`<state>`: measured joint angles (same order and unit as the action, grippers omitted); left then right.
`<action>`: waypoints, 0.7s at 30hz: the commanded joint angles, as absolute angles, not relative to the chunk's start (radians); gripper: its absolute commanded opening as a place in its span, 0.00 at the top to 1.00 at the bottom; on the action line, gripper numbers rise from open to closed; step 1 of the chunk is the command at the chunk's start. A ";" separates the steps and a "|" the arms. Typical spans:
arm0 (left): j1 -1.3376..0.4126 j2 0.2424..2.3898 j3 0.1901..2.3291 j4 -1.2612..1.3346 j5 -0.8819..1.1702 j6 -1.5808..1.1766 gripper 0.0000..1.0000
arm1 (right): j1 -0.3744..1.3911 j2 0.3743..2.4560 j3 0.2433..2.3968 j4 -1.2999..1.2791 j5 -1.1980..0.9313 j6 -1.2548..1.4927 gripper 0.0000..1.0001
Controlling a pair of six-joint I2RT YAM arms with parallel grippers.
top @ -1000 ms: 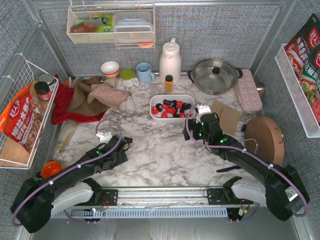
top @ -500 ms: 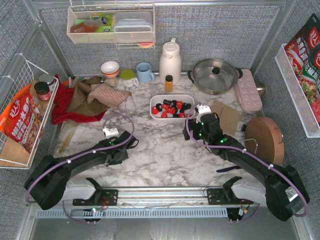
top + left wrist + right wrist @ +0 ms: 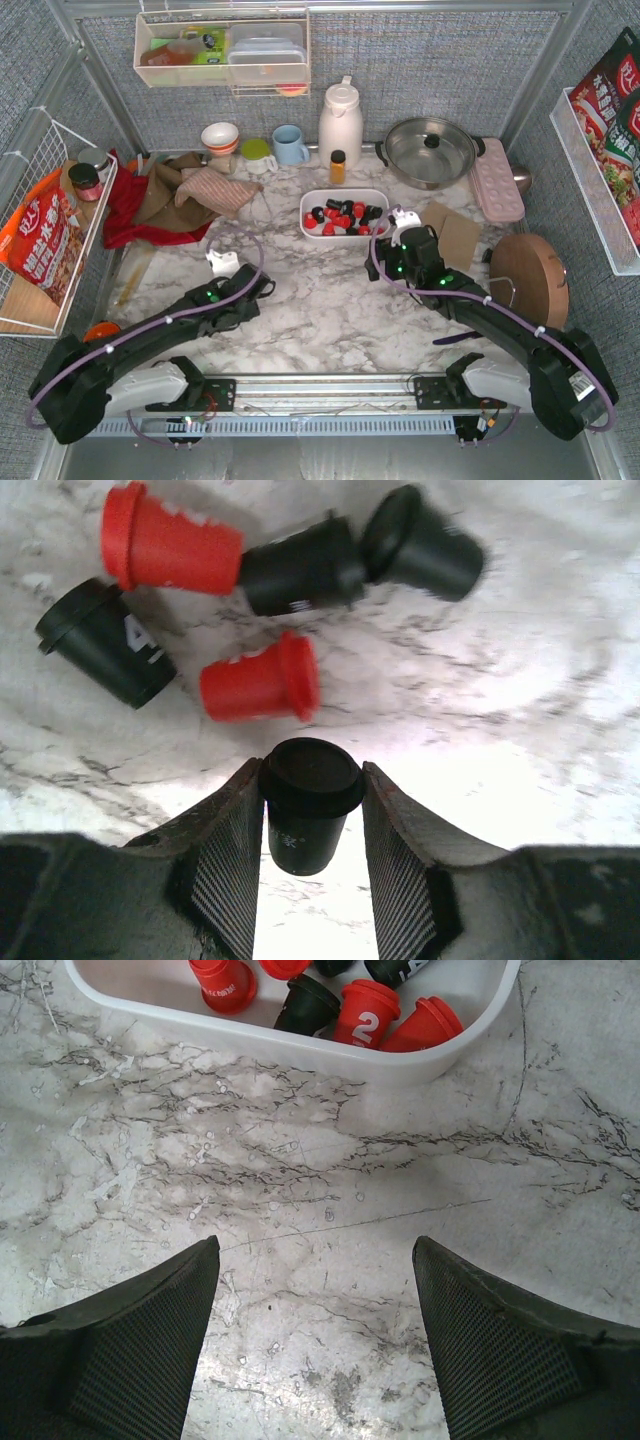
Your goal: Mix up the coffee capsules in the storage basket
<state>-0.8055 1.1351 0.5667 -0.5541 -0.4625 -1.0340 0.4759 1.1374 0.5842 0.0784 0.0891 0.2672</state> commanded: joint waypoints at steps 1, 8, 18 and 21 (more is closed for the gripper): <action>-0.817 1.037 0.577 -0.454 -0.428 -0.929 0.61 | 0.476 1.137 0.604 0.089 0.078 0.276 0.18; -0.821 0.865 0.464 0.054 -0.352 -0.660 0.63 | 0.476 1.087 0.642 0.031 0.033 0.299 0.17; -0.822 1.182 0.664 0.464 -0.319 -0.393 0.63 | 0.476 0.974 0.709 -0.145 0.035 0.265 0.18; -0.821 1.336 0.782 0.530 -0.307 -0.331 0.63 | 0.476 0.925 0.717 -0.210 0.069 0.246 0.17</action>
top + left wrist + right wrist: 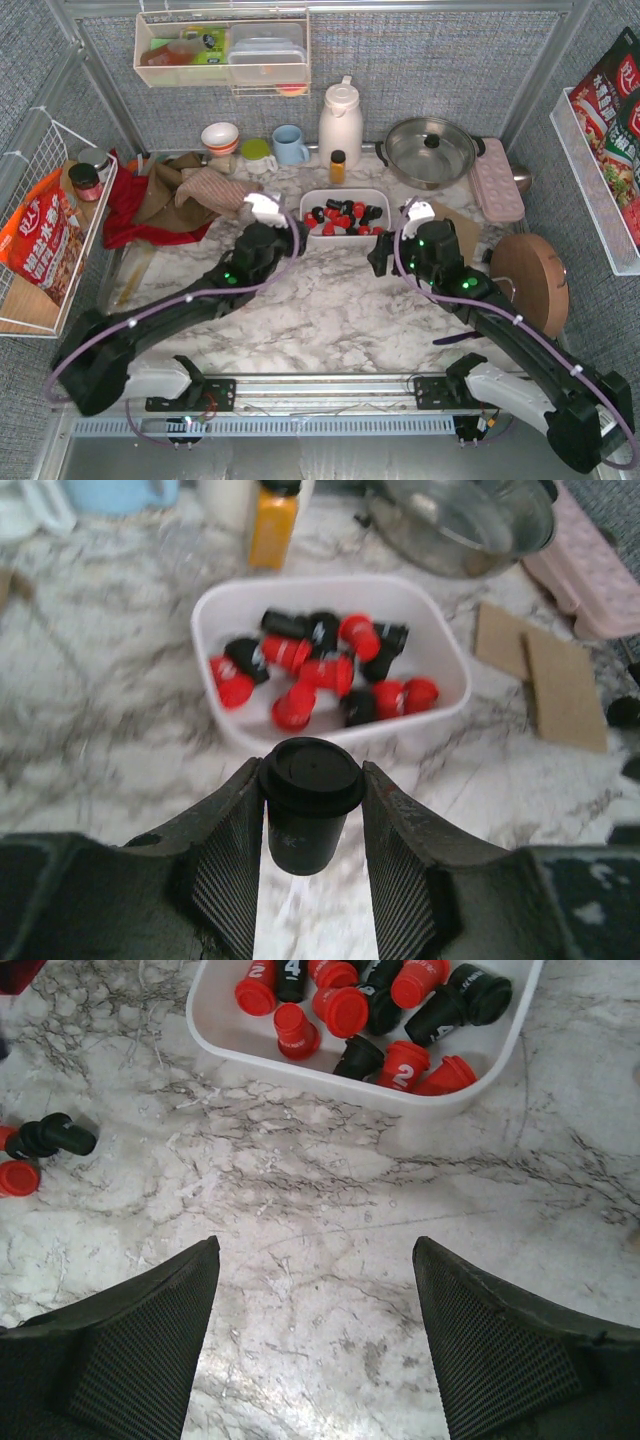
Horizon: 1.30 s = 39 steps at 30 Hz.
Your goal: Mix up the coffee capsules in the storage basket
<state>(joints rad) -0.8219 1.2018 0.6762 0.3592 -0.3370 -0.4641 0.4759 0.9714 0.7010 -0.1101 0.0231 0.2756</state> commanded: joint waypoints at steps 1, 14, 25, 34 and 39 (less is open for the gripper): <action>-0.821 1.396 0.825 0.540 -0.300 -0.309 0.63 | 0.476 0.900 0.714 -0.230 0.085 0.238 0.17; -0.782 1.888 1.237 0.742 -0.276 -0.207 0.62 | 0.469 0.756 0.515 -0.030 0.290 0.241 0.17; -0.739 2.011 1.284 0.714 -0.318 -0.303 0.52 | 0.469 0.798 0.531 -0.028 0.237 0.271 0.17; -0.738 1.925 1.185 0.622 -0.292 -0.397 0.33 | 0.469 0.791 0.562 -0.076 0.219 0.263 0.17; -0.738 1.854 1.141 0.601 -0.334 -0.399 0.17 | 0.469 0.786 0.587 -0.113 0.211 0.261 0.16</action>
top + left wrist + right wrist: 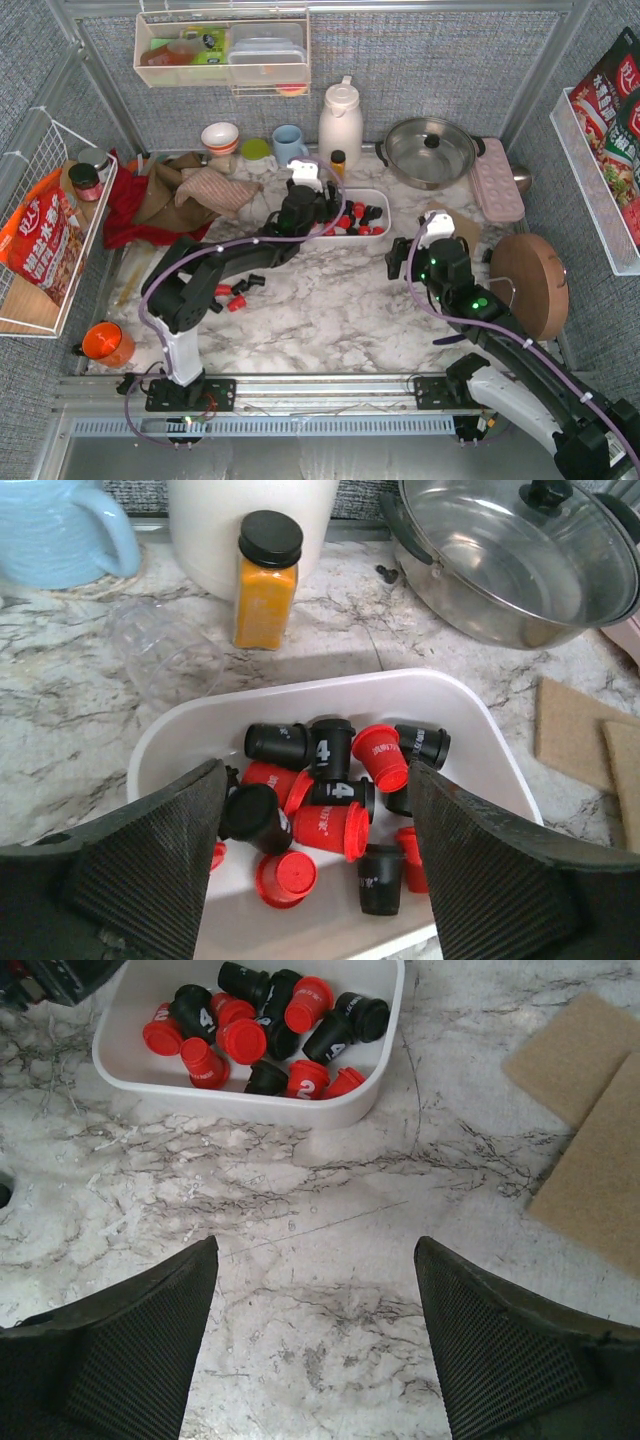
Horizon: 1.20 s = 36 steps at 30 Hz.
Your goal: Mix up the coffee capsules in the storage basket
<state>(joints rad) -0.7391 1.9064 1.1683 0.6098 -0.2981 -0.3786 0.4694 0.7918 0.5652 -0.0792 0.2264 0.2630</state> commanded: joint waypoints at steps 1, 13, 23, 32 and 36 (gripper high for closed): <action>-0.738 1.829 1.130 0.592 -0.346 -0.400 0.17 | 0.469 0.784 0.594 -0.129 0.205 0.263 0.16; -0.738 1.428 0.857 0.020 -0.494 -0.629 0.17 | 0.469 0.810 0.604 -0.127 0.134 0.276 0.16; -0.744 1.158 0.701 -0.304 -0.431 -0.744 0.21 | 0.472 0.936 0.600 -0.002 0.049 0.337 0.16; -0.729 0.948 0.521 -0.423 -0.448 -0.840 0.25 | 0.474 0.962 0.555 0.070 0.036 0.340 0.16; -0.718 0.887 0.476 -0.426 -0.485 -0.867 0.26 | 0.474 0.953 0.536 0.079 0.038 0.333 0.16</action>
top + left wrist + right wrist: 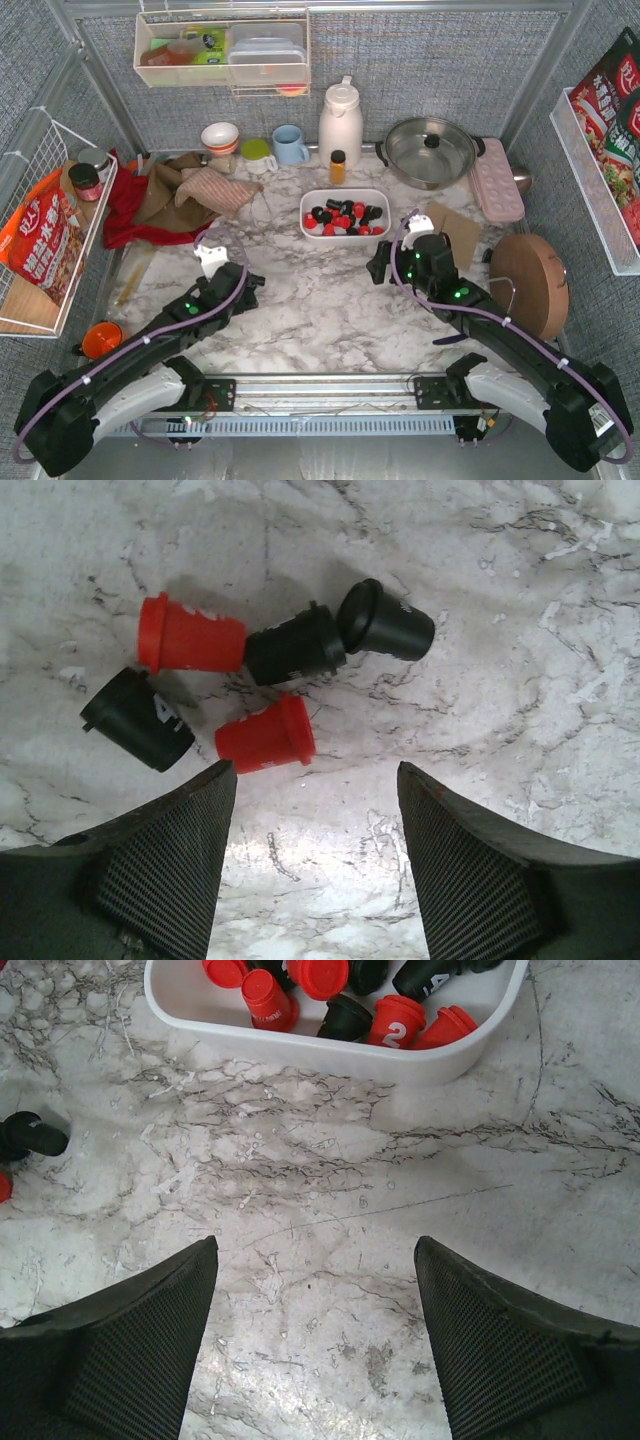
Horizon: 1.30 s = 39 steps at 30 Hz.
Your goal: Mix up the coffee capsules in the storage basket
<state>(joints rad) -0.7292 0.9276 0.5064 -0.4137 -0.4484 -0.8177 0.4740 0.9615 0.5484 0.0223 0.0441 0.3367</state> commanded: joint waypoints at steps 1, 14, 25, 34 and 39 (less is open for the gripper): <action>-0.710 0.879 0.465 -0.415 -0.489 -0.860 0.26 | 0.474 0.948 0.534 0.079 0.037 0.332 0.16; -0.629 0.933 0.375 -0.183 -0.422 -0.735 0.20 | 0.474 0.926 0.522 0.084 0.015 0.334 0.16; -0.626 0.926 0.313 -0.039 -0.333 -0.706 0.20 | 0.474 0.938 0.522 0.084 0.023 0.330 0.16; -0.624 0.915 0.388 -0.184 -0.219 -0.739 0.21 | 0.474 0.948 0.522 0.087 0.025 0.328 0.16; -0.627 0.905 0.425 -0.273 -0.258 -0.763 0.24 | 0.474 0.951 0.521 0.087 0.026 0.328 0.16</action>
